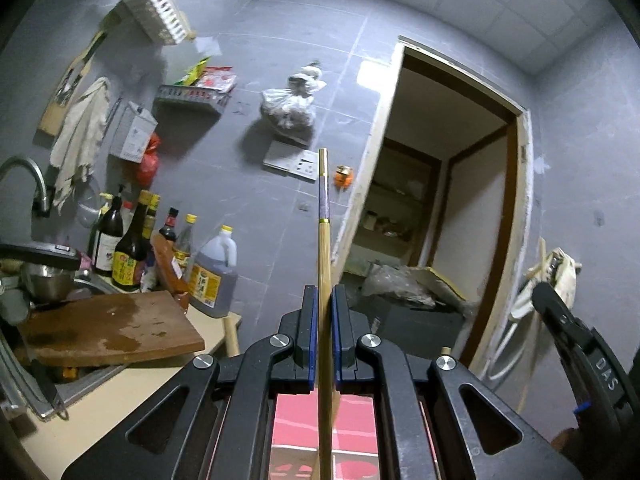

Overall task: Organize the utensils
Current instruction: 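Lift the left tool's chopstick upright while the right tool raises its chopstick, then lower the left tool's chopstick into the white holder while the right tool drops its chopstick in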

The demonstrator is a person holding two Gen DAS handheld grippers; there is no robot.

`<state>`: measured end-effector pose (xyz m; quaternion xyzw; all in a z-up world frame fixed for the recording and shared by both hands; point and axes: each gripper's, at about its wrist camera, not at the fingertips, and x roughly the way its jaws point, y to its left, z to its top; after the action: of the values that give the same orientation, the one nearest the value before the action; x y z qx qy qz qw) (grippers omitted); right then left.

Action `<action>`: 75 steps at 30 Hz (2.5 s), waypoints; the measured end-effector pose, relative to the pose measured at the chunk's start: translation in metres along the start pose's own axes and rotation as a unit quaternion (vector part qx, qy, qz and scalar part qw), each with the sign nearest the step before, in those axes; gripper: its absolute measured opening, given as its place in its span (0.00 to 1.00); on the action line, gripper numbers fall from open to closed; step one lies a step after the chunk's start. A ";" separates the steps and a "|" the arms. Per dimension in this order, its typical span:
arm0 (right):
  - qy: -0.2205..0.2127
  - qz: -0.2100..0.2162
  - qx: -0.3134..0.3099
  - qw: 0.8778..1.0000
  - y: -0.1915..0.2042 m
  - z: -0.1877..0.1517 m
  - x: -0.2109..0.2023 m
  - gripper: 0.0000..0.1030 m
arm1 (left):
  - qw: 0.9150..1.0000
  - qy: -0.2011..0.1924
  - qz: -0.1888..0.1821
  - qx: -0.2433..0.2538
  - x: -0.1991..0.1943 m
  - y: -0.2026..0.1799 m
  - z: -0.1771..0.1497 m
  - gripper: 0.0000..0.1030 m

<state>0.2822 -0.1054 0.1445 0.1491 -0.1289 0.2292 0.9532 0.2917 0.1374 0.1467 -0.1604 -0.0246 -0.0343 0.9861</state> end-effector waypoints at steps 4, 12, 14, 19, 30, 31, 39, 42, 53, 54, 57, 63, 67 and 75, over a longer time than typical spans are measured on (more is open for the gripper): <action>0.007 -0.012 0.010 1.000 -0.006 -0.007 0.006 0.03 | 1.000 -0.010 0.019 -0.014 0.006 0.007 -0.007 0.04; 0.027 -0.024 0.015 0.999 -0.014 -0.021 0.015 0.03 | 0.999 -0.016 0.031 -0.028 0.008 0.005 -0.023 0.04; 0.032 -0.027 0.013 0.999 -0.013 -0.024 0.018 0.03 | 0.999 -0.015 0.034 -0.025 0.010 0.004 -0.025 0.04; 0.040 -0.028 0.008 0.999 -0.013 -0.031 0.020 0.03 | 0.999 -0.009 0.040 -0.018 0.014 0.001 -0.035 0.04; 0.056 -0.031 -0.002 0.998 -0.009 -0.043 0.023 0.03 | 0.999 -0.005 0.033 0.006 0.015 -0.011 -0.052 0.04; 0.057 -0.031 -0.003 0.998 -0.009 -0.043 0.023 0.03 | 0.999 -0.004 0.032 0.009 0.015 -0.011 -0.053 0.04; 0.070 -0.027 -0.013 0.997 -0.005 -0.050 0.024 0.04 | 0.999 0.008 0.026 0.018 0.017 -0.011 -0.060 0.04; 0.076 -0.025 -0.014 0.997 -0.005 -0.053 0.024 0.04 | 1.000 0.013 0.023 0.017 0.015 -0.009 -0.063 0.04; 0.083 -0.021 -0.021 0.996 -0.003 -0.057 0.023 0.04 | 0.999 0.033 0.012 0.014 0.013 -0.008 -0.067 0.05; 0.083 -0.020 -0.021 0.996 -0.003 -0.057 0.023 0.04 | 0.999 0.033 0.011 0.013 0.013 -0.008 -0.066 0.05; 0.083 -0.020 -0.022 0.996 -0.003 -0.057 0.023 0.04 | 0.999 0.033 0.009 0.012 0.011 -0.009 -0.065 0.05; 0.084 -0.015 -0.024 0.996 -0.001 -0.052 0.020 0.06 | 0.999 0.037 0.005 0.009 0.008 -0.010 -0.060 0.05; 0.086 -0.012 -0.034 0.996 0.001 -0.042 0.014 0.09 | 0.999 0.045 -0.006 0.019 0.003 -0.015 -0.054 0.12; 0.095 -0.017 -0.077 0.992 -0.002 -0.017 -0.013 0.18 | 0.997 0.067 -0.004 0.038 -0.014 -0.031 -0.043 0.32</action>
<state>0.2747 -0.1067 0.1244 0.0547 -0.0526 0.2151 0.9736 0.2775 0.0952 0.1150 -0.1196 0.0392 -0.0482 0.9909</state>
